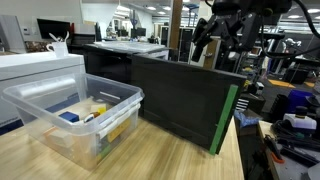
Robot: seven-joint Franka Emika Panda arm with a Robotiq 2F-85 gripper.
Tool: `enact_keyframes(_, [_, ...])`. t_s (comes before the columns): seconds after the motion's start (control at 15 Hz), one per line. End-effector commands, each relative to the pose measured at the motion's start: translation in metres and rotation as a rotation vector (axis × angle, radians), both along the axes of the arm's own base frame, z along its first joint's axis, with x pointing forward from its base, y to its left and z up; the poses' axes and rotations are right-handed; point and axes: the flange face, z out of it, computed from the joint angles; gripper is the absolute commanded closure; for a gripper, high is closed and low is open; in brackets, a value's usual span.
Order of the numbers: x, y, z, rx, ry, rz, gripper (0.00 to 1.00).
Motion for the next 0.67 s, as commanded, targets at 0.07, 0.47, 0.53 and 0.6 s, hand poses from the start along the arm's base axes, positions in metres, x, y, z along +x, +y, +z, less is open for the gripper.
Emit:
enact_keyframes(0.07, [-0.023, 0.002, 0.022, 0.047, -0.066, 0.090, 0.00])
enact_keyframes(0.47, [-0.032, 0.021, -0.011, 0.000, 0.087, 0.175, 0.00])
enact_keyframes(0.53, [-0.032, 0.024, -0.015, -0.003, 0.104, 0.188, 0.00])
enact_keyframes(0.6, [-0.032, 0.026, -0.018, -0.007, 0.115, 0.198, 0.00])
